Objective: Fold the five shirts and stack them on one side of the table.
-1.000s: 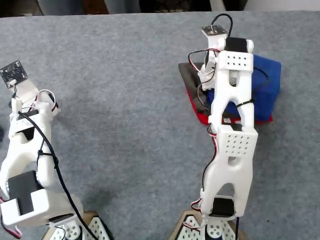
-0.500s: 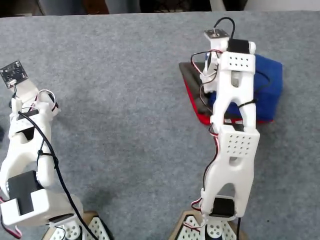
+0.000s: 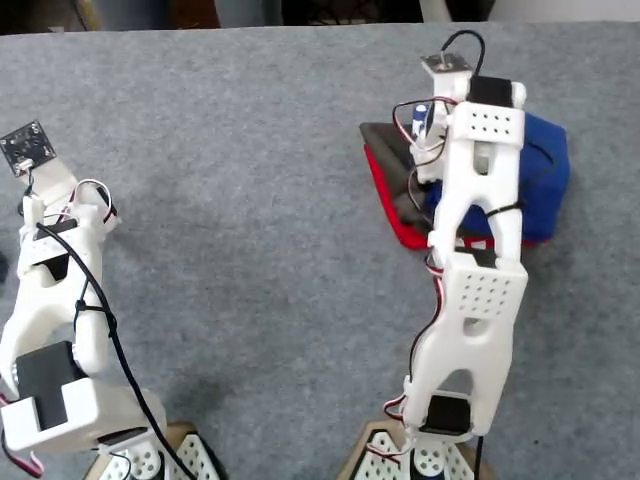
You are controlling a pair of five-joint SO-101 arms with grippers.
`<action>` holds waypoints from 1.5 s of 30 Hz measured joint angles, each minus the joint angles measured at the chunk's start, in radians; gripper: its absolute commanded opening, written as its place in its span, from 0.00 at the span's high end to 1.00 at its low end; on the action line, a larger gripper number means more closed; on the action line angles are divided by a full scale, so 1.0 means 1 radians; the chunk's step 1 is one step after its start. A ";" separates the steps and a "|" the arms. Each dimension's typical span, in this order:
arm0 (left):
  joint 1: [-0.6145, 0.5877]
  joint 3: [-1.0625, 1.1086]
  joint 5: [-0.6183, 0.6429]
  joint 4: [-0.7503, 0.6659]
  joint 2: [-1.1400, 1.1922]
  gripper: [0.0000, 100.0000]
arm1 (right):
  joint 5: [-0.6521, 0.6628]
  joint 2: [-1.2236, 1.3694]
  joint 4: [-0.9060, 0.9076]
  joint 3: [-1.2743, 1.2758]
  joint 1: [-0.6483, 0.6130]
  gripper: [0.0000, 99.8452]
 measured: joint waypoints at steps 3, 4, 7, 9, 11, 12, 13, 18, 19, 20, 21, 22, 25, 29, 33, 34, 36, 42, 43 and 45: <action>0.000 0.000 0.000 0.000 0.000 0.97 | 0.000 -0.021 0.000 0.000 0.000 0.80; 0.000 0.000 0.000 0.000 0.000 0.97 | 0.000 -0.023 0.000 0.000 0.000 0.80; 0.000 0.000 0.000 0.000 0.000 0.97 | 0.000 -0.023 0.000 0.000 0.003 0.80; 0.000 0.000 0.000 0.000 0.000 0.97 | 0.000 -0.023 0.000 0.000 0.005 0.80; 0.000 0.000 0.000 0.000 0.000 0.97 | 0.000 -0.023 0.000 0.000 0.005 0.80; 0.000 0.000 0.000 0.000 0.000 0.97 | 0.000 -0.023 0.000 0.000 0.005 0.80; 0.000 0.000 0.000 0.000 0.000 0.97 | 0.000 -0.023 0.000 0.000 0.005 0.80; 0.000 0.000 0.000 0.000 0.000 0.97 | -0.006 -0.023 0.000 -0.020 0.023 0.80; 0.000 0.000 0.000 0.000 0.000 0.97 | -0.018 -0.023 0.000 -0.031 0.026 0.80; 0.000 0.000 0.000 0.000 0.000 0.97 | -0.031 -0.023 0.000 -0.043 0.029 0.80; 0.000 0.000 0.000 0.000 0.000 0.97 | -0.040 -0.023 0.000 -0.052 0.029 0.80; 0.000 0.000 0.000 0.000 0.000 0.97 | -0.044 -0.023 0.000 -0.058 0.029 0.80; 0.000 0.000 0.000 0.000 0.000 0.97 | -0.049 -0.023 0.000 -0.061 0.029 0.80; 0.000 0.000 0.000 0.000 0.000 0.97 | -0.068 -0.023 0.000 -0.061 0.029 0.80; 0.000 0.000 0.000 0.000 0.000 0.97 | -0.103 -0.044 0.000 -0.100 0.026 0.80; 0.000 0.000 0.000 0.000 0.000 0.97 | -0.103 -0.054 0.000 -0.106 0.017 0.80; 0.000 0.000 0.000 0.000 0.000 0.97 | -0.103 -0.081 0.000 -0.118 -0.009 0.80; 0.000 0.000 0.000 0.000 0.000 0.97 | -0.103 -0.216 0.000 -0.144 -0.095 0.80; 0.000 0.000 0.000 0.000 0.000 0.97 | -0.103 -0.242 0.002 -0.144 -0.103 0.80; 0.000 0.000 0.000 0.000 0.000 0.97 | -0.103 -0.304 0.002 -0.144 -0.109 0.80</action>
